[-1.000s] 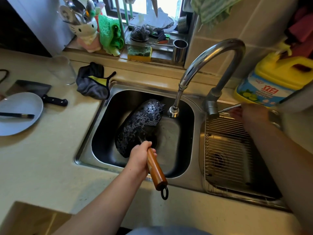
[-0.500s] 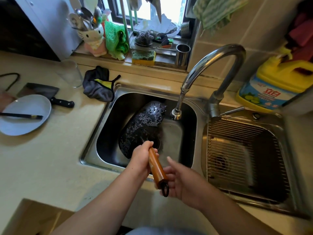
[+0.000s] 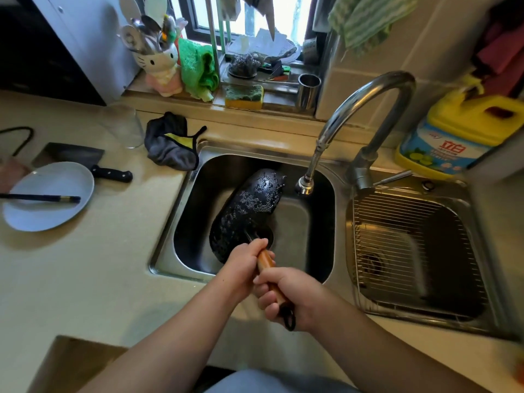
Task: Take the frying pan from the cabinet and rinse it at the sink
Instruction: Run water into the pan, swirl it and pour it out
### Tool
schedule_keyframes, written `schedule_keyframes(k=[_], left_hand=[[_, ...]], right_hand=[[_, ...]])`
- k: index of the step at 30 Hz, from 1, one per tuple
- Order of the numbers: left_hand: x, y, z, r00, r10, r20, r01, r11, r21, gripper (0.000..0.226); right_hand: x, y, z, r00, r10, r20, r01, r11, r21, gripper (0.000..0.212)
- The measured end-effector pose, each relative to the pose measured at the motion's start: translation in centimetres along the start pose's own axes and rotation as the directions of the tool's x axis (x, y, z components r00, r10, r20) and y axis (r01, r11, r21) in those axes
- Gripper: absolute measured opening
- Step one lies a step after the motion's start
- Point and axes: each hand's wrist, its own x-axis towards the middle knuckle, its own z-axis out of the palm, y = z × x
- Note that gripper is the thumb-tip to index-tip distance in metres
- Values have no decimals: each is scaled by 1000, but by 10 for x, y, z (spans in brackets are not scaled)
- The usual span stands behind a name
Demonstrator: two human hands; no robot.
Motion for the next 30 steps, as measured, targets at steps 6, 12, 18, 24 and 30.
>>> schedule_keyframes(k=[6,12,18,24,30], left_hand=[[-8,-7,-27,988,-44,147,22,989,149,25],[-18,-4,-42,976,-72,205,36,984,175,18],[-35,2,-31,967,-240,91,235,970,59,27],[-57,-11,-29,983,-179,32,181,977,-114,26],[-75,-25,-27,985,-70,157,115,946,-304,33]], right_hand=[[-13,31,14,978,-166,-122,128,953,-276,17],[-22,57,34,932,-330,-148,207,822,-530,31],[-31,81,38,890,-429,-156,174,636,-752,26],[-39,96,36,838,-537,-100,207,481,-852,22],[-44,104,19,965,-262,5,246,899,-362,18]])
